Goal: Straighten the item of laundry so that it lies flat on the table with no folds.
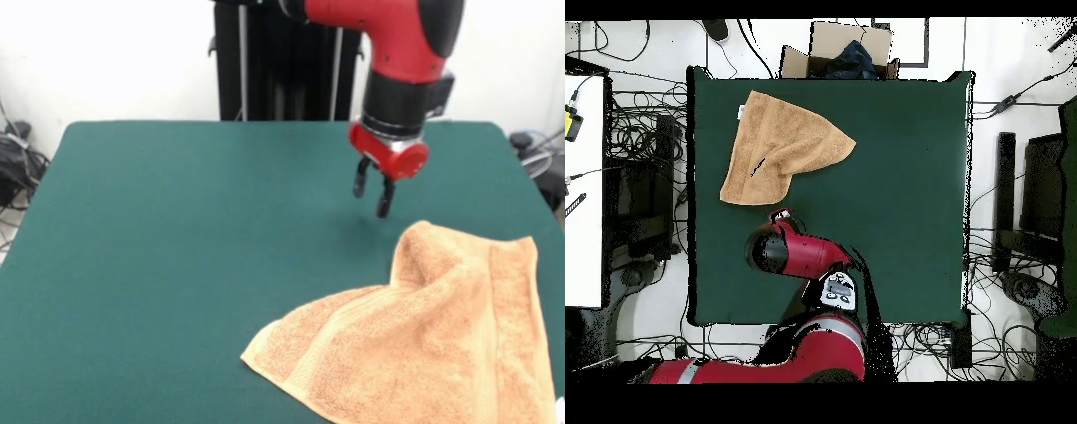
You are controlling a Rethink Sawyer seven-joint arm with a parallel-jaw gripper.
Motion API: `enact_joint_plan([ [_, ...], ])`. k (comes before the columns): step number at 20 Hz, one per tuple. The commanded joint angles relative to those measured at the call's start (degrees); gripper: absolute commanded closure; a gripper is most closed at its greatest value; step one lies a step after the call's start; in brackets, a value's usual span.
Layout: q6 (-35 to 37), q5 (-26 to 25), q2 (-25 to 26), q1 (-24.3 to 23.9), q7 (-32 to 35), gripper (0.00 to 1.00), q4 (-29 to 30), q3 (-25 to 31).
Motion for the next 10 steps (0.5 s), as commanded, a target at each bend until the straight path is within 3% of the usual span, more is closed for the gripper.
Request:
enact_joint_plan([
  [1,-4.8,-3.4,5.3,-1.1,1.8,0.0,-3.5,-3.2],
  [7,-7.8,-0.4,7.0,-0.6,5.7,0.0,-4.0,-1.8],
  [10,-13.3,-1.4,4.5,-5.2,8.7,0.0,-1.3,5.2],
])
